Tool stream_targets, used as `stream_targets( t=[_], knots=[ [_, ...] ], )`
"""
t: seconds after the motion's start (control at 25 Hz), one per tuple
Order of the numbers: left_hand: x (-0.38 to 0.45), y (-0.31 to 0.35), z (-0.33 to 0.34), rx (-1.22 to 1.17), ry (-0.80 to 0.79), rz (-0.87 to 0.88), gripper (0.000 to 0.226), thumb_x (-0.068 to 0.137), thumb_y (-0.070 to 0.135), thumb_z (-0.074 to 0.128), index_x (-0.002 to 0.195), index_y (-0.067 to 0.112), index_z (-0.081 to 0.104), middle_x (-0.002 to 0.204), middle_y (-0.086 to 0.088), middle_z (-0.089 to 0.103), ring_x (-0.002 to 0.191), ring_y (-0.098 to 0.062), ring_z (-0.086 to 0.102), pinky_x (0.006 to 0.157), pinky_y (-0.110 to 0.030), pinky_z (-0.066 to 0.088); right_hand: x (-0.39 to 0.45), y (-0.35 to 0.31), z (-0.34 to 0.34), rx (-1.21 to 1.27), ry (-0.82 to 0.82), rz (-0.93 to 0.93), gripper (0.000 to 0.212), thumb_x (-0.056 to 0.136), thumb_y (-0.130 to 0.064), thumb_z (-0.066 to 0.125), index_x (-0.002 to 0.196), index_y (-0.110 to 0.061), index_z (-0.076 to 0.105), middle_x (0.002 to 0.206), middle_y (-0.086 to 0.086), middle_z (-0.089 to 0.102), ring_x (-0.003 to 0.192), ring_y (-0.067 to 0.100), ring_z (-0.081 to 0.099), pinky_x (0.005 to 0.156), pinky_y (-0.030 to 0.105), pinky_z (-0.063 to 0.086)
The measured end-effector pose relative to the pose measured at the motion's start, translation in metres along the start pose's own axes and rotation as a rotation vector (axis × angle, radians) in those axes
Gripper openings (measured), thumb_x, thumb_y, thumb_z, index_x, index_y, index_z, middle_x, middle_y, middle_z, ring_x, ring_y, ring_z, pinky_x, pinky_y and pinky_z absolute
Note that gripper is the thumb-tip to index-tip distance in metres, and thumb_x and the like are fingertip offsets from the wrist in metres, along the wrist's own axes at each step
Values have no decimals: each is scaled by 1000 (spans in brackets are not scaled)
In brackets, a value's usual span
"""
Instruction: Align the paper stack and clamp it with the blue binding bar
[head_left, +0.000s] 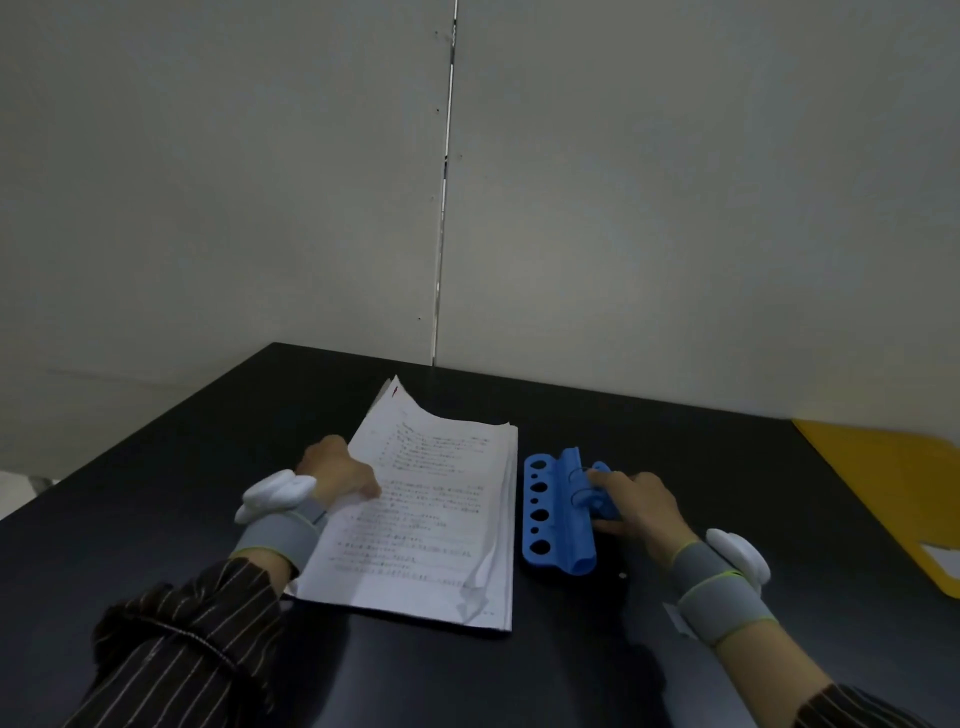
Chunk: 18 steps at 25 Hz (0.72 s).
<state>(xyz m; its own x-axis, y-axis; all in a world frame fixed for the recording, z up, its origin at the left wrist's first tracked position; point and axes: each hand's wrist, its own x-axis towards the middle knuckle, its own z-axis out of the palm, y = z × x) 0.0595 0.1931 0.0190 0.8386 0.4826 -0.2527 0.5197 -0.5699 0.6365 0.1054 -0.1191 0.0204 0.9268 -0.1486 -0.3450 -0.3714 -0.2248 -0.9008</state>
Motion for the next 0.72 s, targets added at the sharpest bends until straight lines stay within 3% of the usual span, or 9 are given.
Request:
stream_targets(
  t=[0.16, 0.28, 0.44, 0.6, 0.72],
  knots=[
    [2, -4, 0, -31, -44, 187, 50, 73, 7, 73, 117, 8, 48, 118, -13, 55, 102, -25, 53, 81, -36, 45, 2, -2, -6, 93, -87, 67, 32, 83, -16, 67, 105, -5, 45, 111, 17, 52, 87, 27, 60, 54, 34, 54],
    [3, -8, -5, -111, -85, 255, 50, 76, 2, 70, 120, 7, 47, 123, -14, 54, 113, -28, 52, 89, -37, 44, -1, -2, -9, 110, -214, 93, 15, 84, -11, 64, 95, -4, 56, 97, 14, 60, 81, 25, 64, 47, 30, 55],
    [0, -16, -8, -438, -230, 216, 63, 76, -10, 67, 132, 4, 42, 134, -19, 52, 123, -34, 49, 104, -51, 41, -1, 0, -13, 129, -223, 106, 10, 83, -6, 64, 86, -6, 55, 90, 16, 61, 77, 27, 65, 55, 33, 56],
    [-9, -19, -12, -687, -314, 150, 72, 74, -19, 63, 137, 5, 39, 138, -18, 51, 105, -24, 56, 74, -31, 50, 1, -3, -14, 175, -218, 145, 10, 82, 0, 65, 86, -1, 56, 84, 19, 64, 72, 30, 66, 47, 33, 59],
    [-10, -19, -14, -700, -314, 103, 74, 75, -18, 62, 140, 9, 36, 139, -16, 49, 123, -33, 49, 76, -32, 46, -1, -4, -11, 199, -225, 161, 9, 82, 3, 64, 84, 2, 56, 78, 21, 65, 67, 33, 66, 42, 32, 58]
  ],
)
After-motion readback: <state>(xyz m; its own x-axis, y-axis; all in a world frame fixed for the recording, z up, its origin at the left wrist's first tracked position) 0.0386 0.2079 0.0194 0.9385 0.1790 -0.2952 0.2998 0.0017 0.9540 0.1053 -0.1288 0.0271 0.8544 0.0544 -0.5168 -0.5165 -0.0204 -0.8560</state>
